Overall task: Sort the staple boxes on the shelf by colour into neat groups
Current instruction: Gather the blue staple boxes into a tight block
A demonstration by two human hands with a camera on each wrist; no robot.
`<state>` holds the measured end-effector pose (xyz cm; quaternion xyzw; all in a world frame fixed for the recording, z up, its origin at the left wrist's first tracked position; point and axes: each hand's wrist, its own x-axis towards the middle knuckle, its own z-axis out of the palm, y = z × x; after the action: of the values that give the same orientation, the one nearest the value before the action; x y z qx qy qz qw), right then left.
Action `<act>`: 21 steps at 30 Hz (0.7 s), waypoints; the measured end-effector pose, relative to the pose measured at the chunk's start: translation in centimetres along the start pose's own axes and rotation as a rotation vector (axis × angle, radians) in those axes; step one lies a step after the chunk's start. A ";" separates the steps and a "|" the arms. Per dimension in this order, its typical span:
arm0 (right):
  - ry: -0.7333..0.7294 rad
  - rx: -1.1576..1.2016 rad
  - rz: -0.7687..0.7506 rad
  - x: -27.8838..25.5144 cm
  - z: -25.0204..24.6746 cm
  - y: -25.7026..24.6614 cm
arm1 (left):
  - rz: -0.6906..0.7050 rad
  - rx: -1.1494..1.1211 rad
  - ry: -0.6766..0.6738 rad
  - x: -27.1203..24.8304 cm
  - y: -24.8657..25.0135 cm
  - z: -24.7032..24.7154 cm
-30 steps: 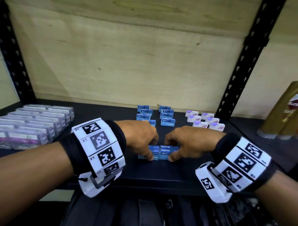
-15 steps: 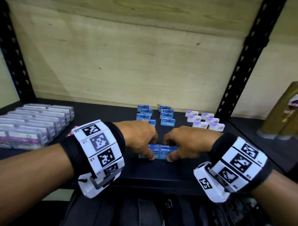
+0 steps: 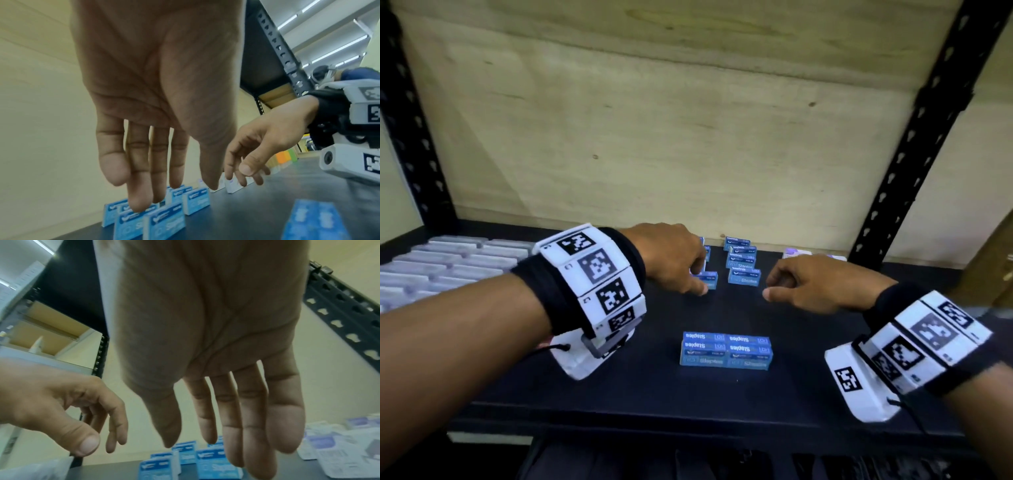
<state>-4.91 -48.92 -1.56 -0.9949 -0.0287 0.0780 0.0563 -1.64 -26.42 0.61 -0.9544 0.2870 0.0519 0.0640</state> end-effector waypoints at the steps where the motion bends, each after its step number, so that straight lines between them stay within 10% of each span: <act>1: 0.001 -0.008 0.025 0.6 0.0 0.3 | -0.009 0.024 -0.003 0.6 -0.4 -0.1; 21: -0.052 -0.182 -0.013 7.0 0.1 -0.2 | 0.005 0.112 -0.168 6.9 -0.6 0.2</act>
<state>1.94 -48.21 -2.71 -0.9933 -0.0438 0.1006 -0.0347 4.40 -29.63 -0.49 -0.9409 0.2856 0.1157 0.1408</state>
